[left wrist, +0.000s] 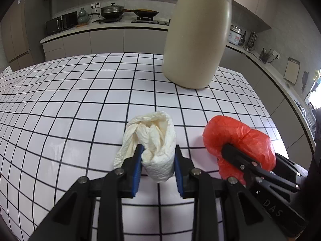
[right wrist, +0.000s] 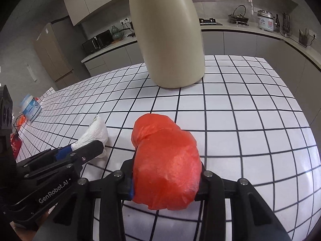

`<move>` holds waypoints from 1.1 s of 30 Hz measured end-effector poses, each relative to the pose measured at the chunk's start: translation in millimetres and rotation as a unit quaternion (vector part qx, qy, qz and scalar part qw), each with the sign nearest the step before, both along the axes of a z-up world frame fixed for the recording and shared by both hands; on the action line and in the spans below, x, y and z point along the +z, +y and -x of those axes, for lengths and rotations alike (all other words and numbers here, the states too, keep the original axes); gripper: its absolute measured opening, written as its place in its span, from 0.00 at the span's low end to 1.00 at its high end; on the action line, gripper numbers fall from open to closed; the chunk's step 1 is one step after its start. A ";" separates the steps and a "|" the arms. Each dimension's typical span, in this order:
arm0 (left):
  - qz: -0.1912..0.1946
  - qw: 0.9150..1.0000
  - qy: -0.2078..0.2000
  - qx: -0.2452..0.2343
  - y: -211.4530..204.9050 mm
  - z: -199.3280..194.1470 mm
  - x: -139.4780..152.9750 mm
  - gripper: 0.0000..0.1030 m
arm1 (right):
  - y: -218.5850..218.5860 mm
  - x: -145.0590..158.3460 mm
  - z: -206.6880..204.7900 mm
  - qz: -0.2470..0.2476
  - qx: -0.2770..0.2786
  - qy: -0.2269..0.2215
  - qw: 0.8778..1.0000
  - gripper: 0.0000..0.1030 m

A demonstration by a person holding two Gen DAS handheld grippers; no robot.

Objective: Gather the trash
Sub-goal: 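Carry the white tissue and red plastic bag with both tools over the black bin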

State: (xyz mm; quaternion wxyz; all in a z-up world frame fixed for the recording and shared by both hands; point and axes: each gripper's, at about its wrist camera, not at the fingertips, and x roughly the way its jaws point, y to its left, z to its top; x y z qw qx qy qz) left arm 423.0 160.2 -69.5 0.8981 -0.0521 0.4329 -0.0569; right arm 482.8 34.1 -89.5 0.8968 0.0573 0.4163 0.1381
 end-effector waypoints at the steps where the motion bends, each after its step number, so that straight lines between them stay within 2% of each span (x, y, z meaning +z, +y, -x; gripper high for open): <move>1: -0.001 1.000 -0.001 0.000 -2.7 3.6 1.4 0.30 | -2.5 1.8 3.9 -0.002 0.000 -0.001 1.000 0.40; 10: -0.009 1.000 -0.015 -0.002 -34.5 46.9 15.1 0.30 | -30.3 18.0 50.2 -0.008 0.005 -0.013 1.000 0.40; 25: -0.013 1.000 -0.001 0.004 -92.3 115.7 17.7 0.30 | -104.0 25.5 131.8 -0.016 0.008 -0.002 1.000 0.40; 33: -0.010 1.000 -0.001 -0.001 -113.8 139.2 21.9 0.30 | -133.7 31.5 166.9 -0.016 0.000 -0.001 1.000 0.40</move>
